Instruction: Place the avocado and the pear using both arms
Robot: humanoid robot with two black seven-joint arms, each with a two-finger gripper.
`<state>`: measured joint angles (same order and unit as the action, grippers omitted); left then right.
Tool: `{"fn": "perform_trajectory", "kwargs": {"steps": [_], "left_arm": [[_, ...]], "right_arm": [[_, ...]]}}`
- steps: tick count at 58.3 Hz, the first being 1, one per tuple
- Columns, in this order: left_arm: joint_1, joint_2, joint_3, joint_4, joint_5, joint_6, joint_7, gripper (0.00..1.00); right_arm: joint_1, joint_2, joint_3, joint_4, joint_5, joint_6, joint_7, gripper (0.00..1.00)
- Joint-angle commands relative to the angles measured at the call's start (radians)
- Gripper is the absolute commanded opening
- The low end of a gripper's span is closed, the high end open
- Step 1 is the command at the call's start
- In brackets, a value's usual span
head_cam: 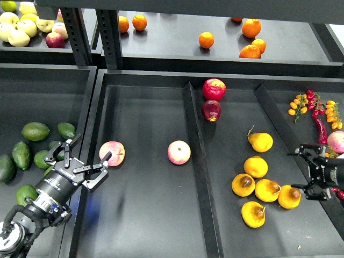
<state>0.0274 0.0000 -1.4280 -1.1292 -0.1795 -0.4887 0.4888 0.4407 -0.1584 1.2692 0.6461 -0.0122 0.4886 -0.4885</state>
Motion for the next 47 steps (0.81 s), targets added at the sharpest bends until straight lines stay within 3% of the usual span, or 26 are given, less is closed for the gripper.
{"fn": "perform_trajectory", "kwargs": {"steps": [1, 8, 47], "left_arm": [[0.002, 0.0, 0.001, 0.0, 0.0, 0.0, 0.0, 0.99], [0.003, 0.0, 0.015, 0.003, 0.002, 0.0, 0.0, 0.99], [0.011, 0.0, 0.041, 0.003, -0.006, 0.0, 0.0, 0.99]], "right_arm": [[-0.054, 0.082, 0.087, 0.017, 0.009, 0.0, 0.0, 0.99], [-0.095, 0.158, 0.162, 0.079, 0.037, 0.0, 0.0, 0.99], [-0.381, 0.158, 0.164, 0.256, 0.228, 0.0, 0.0, 0.99]]}}
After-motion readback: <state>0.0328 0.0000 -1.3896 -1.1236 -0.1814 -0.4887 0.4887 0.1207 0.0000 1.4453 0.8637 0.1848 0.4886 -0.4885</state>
